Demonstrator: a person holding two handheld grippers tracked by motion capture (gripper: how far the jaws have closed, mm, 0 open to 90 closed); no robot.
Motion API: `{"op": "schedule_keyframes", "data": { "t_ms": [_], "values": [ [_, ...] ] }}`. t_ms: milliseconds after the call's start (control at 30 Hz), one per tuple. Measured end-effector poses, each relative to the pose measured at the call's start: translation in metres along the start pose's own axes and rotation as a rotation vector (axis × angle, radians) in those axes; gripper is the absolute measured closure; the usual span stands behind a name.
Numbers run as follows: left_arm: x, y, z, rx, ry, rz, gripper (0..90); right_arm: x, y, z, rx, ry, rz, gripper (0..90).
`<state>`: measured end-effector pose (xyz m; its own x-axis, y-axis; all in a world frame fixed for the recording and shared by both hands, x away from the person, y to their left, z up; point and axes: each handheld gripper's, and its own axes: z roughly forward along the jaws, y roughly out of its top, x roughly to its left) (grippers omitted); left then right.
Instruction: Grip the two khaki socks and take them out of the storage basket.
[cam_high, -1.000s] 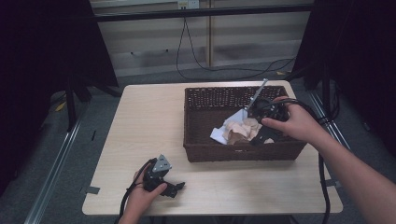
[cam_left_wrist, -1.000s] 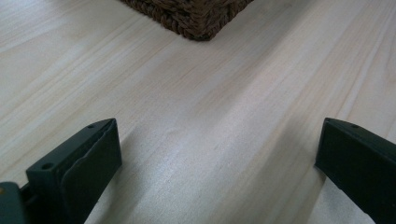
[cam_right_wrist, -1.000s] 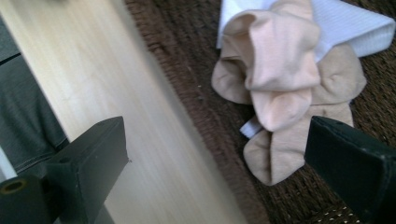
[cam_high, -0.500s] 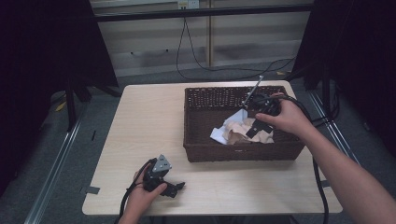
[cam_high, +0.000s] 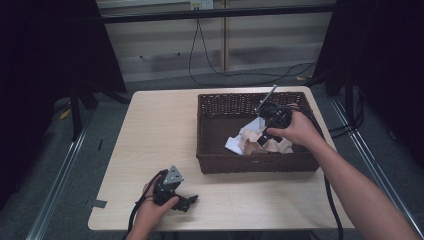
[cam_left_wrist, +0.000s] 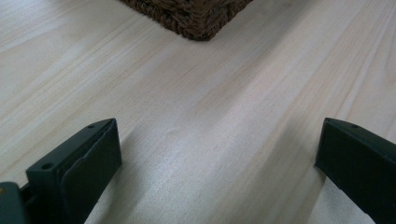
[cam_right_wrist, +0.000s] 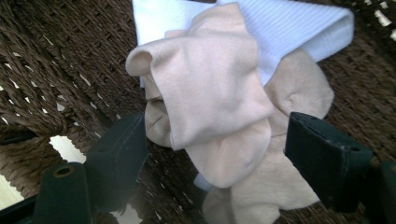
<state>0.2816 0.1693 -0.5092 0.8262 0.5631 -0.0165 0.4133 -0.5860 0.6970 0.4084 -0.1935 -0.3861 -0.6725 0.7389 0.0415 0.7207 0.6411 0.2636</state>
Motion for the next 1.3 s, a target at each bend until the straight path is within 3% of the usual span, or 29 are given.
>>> {"op": "schedule_keyframes", "data": {
  "t_ms": [133,333,567,633,700,800,867,1100,1300],
  "values": [
    [0.000,0.000,0.000,0.000,0.000,0.001,0.0,0.001,0.003,0.007,0.017,0.006,0.000,21.2],
    [0.000,0.000,0.000,0.000,0.000,0.001,0.0,0.002,0.008,0.018,0.032,0.001,-0.011,31.2],
    [0.000,0.000,0.000,0.000,0.000,0.001,0.0,0.001,0.011,0.028,0.056,0.015,0.003,51.2],
    [0.000,0.000,0.000,0.000,0.000,0.001,0.0,0.001,0.011,0.030,0.048,0.006,0.011,63.3],
    [0.000,0.000,0.000,0.000,0.000,0.001,0.0,-0.002,0.011,0.029,0.048,0.040,0.023,72.5],
    [0.000,0.000,0.000,0.000,-0.001,0.001,0.0,-0.003,0.010,0.022,0.027,0.043,0.030,84.7],
    [0.000,0.000,0.000,0.000,0.000,0.001,0.0,-0.005,0.010,0.016,0.005,0.059,0.043,85.6],
    [0.000,0.000,0.000,0.001,0.000,0.000,0.0,-0.007,0.008,-0.013,0.000,0.066,0.034,86.4],
    [0.000,0.000,0.000,0.005,-0.002,0.001,0.0,-0.006,0.007,-0.035,0.004,0.076,0.005,86.4]
  ]
}}
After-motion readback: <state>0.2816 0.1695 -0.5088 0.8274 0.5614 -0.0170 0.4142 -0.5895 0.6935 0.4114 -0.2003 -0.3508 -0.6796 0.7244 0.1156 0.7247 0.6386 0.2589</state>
